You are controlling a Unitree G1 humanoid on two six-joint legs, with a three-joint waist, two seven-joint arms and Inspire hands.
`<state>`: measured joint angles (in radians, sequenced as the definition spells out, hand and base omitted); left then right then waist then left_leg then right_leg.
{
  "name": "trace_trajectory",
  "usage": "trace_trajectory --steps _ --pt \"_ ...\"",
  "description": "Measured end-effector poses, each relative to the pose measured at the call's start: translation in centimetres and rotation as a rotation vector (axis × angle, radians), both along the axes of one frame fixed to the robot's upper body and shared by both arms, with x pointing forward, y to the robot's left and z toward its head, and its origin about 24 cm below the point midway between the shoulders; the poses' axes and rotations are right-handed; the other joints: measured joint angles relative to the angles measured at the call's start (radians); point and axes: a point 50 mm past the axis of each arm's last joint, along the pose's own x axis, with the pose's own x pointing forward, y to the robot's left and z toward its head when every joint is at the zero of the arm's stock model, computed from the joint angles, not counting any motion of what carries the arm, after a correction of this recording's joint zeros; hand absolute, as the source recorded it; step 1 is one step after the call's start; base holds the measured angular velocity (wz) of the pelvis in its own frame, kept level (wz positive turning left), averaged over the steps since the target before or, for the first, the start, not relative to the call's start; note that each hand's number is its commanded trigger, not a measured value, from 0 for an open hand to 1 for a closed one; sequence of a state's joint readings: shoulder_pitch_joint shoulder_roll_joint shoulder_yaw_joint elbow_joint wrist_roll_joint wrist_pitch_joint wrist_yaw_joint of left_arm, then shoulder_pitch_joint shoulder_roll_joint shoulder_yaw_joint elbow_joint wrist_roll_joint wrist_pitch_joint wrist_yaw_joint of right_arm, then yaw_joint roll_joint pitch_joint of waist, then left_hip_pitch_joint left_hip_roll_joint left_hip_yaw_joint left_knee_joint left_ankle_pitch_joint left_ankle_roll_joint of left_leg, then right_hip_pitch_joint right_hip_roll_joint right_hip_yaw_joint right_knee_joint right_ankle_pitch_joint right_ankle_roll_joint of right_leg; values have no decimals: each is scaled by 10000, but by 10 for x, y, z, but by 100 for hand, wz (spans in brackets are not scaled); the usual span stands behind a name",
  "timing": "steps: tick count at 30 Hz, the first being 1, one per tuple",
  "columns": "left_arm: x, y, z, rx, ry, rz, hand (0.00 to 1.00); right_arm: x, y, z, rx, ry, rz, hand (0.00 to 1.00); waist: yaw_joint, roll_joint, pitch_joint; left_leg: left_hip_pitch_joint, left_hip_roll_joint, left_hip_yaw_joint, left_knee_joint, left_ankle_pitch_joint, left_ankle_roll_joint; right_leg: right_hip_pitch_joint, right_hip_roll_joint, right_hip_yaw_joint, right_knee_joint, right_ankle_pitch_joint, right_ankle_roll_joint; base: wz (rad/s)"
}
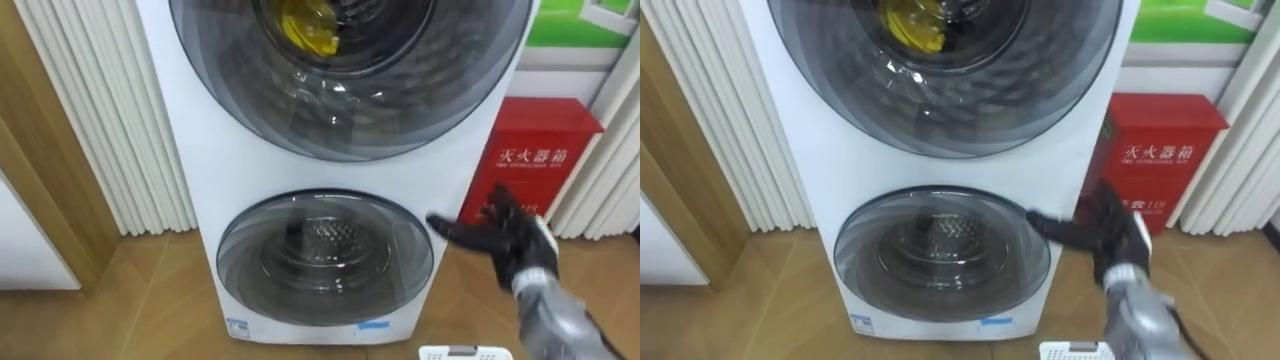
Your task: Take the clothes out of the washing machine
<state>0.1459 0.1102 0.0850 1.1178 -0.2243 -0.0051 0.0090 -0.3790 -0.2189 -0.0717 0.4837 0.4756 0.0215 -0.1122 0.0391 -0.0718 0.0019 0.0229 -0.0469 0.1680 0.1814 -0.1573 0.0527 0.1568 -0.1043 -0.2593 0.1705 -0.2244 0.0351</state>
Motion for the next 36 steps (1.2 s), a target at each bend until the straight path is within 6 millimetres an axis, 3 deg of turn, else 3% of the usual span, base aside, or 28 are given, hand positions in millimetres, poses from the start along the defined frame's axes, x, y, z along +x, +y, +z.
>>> trace_trajectory --steps 7,12,17,24,36 --pt "2 3 1 33 135 -146 0 31 -3 65 74 -1748 -217 0 -4 -93 -28 6 -20 -188 -5 1 -1 50 10 -108 21 0 0 6" --pt "4 9 3 174 90 -145 0 34 -16 79 -390 -1694 -395 0 149 -416 -14 -32 -27 -298 -3 4 -5 63 24 -192 16 0 0 7" --pt "6 11 5 327 -73 -223 0 42 -17 105 -96 -2255 -375 0 217 -546 -5 -105 -35 -300 10 4 -5 -1 15 -193 8 0 0 0" --pt "7 12 6 518 8 -320 0 45 -18 122 -105 -2629 -447 0 212 -574 -14 -106 -28 -299 17 4 -5 0 19 -191 -1 0 0 0" --pt "8 14 7 752 69 -455 0 36 -4 150 -1522 -3733 -251 0 230 -561 -20 -128 13 -149 19 4 -5 -159 22 -26 -5 0 -1 -9"
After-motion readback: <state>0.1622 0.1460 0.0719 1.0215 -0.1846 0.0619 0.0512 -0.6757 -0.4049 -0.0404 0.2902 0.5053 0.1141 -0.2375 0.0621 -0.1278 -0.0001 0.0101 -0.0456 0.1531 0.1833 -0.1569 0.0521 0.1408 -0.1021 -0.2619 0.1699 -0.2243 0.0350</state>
